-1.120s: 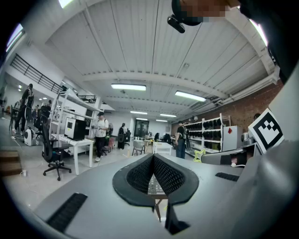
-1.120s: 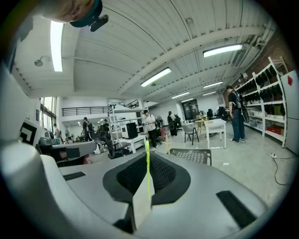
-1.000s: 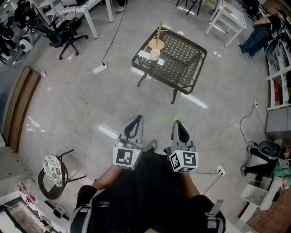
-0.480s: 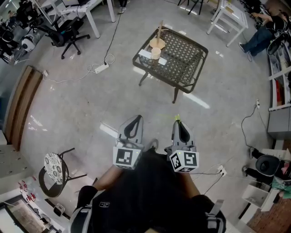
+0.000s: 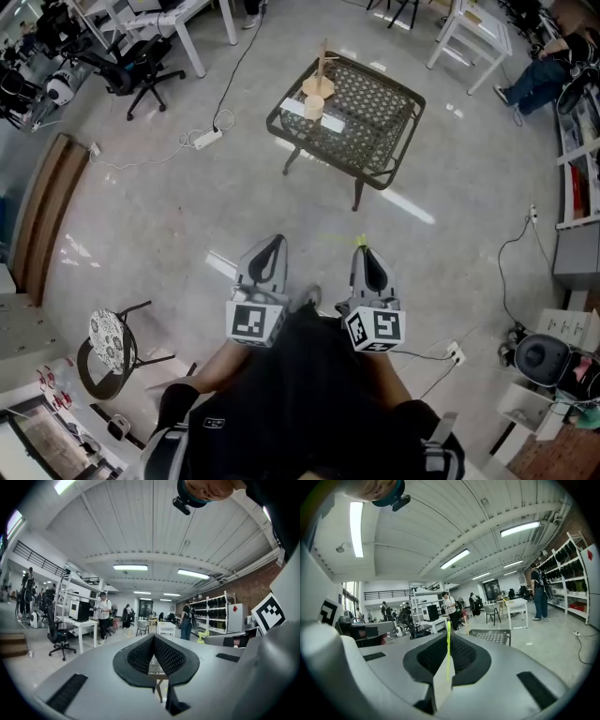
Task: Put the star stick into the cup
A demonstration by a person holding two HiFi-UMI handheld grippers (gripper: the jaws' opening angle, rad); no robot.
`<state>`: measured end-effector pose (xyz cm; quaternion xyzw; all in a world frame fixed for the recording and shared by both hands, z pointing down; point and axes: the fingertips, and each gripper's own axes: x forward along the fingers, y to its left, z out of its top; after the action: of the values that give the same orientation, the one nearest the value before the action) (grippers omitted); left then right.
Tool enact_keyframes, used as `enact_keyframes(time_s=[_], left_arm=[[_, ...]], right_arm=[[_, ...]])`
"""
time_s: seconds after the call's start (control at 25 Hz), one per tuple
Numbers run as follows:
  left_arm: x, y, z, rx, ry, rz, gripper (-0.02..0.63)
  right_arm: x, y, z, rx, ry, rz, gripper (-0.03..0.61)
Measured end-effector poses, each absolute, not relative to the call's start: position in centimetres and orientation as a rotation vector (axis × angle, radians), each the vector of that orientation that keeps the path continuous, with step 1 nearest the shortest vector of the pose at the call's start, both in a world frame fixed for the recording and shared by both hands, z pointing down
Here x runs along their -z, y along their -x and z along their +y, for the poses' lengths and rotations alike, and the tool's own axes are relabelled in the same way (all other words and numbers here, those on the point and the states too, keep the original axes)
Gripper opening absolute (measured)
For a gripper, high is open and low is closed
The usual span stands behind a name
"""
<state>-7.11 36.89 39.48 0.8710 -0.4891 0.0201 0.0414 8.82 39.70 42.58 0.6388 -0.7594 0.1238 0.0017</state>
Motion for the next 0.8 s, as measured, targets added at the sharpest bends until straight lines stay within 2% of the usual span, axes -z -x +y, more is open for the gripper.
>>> enact_keyframes(time_s=[0.4,0.8], left_arm=[[-40.8,5.7,36.9,-0.123,-2.658,-1.539,0.015],[-42.3,4.9,30.8,-0.097,-2.628,-1.52,0.015]], right_arm=[[-42.8,-10.9,38.6,-0.386,-1.984,-2.427,0.021],[-43.9,-11.5,32.7,-0.381,-1.965,-2.392,0.02]])
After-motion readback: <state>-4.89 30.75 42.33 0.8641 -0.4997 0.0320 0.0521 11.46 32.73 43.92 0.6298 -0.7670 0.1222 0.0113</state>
